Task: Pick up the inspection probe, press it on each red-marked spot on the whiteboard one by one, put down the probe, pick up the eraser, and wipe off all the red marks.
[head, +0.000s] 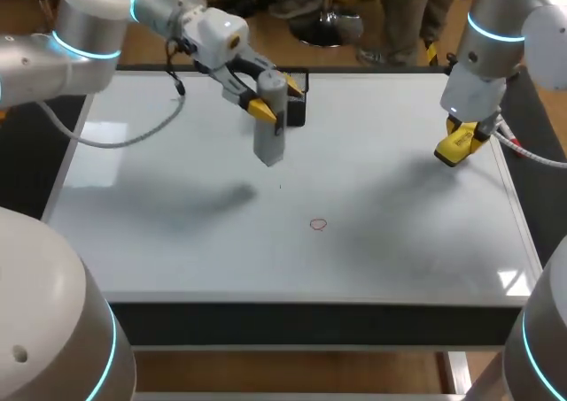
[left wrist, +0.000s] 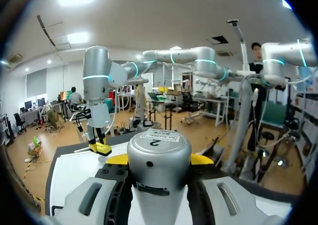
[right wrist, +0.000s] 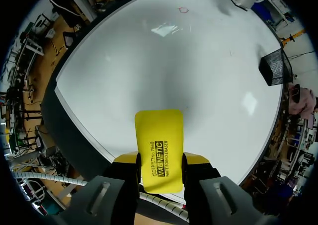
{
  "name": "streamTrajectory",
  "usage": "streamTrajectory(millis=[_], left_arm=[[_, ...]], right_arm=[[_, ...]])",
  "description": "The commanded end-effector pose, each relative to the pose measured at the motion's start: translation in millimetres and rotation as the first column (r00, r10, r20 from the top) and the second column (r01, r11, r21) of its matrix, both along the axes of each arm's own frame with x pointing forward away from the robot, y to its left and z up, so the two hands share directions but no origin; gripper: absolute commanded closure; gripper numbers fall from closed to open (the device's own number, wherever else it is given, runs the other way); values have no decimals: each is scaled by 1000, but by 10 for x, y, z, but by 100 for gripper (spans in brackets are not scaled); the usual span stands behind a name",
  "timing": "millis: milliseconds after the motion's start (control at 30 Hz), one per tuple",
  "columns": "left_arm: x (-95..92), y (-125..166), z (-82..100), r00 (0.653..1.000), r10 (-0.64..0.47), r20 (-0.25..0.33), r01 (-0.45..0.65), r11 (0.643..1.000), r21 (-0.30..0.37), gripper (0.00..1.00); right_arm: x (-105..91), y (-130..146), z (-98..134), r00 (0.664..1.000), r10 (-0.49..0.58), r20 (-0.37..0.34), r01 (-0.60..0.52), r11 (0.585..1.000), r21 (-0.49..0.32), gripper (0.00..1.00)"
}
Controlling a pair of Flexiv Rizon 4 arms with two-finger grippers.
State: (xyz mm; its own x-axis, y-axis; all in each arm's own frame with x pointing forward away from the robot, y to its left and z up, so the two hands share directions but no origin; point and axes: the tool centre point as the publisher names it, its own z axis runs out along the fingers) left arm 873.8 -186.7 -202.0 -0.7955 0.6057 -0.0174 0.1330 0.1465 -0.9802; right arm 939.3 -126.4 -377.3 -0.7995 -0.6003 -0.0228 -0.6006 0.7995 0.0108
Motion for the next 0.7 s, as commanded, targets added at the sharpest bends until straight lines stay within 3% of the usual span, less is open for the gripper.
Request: streamTrajectory(millis=[33, 700], left_arm=[[154, 306, 43, 1000, 16, 0, -16, 1000, -16, 100], [857, 964, -22, 1000, 14, -27, -15, 999, -37, 100]], right_arm=[[8, -4, 1, 1000, 2, -1, -2, 1000, -2, 100], [8, -4, 1, 1000, 2, -1, -2, 1000, -2, 100]])
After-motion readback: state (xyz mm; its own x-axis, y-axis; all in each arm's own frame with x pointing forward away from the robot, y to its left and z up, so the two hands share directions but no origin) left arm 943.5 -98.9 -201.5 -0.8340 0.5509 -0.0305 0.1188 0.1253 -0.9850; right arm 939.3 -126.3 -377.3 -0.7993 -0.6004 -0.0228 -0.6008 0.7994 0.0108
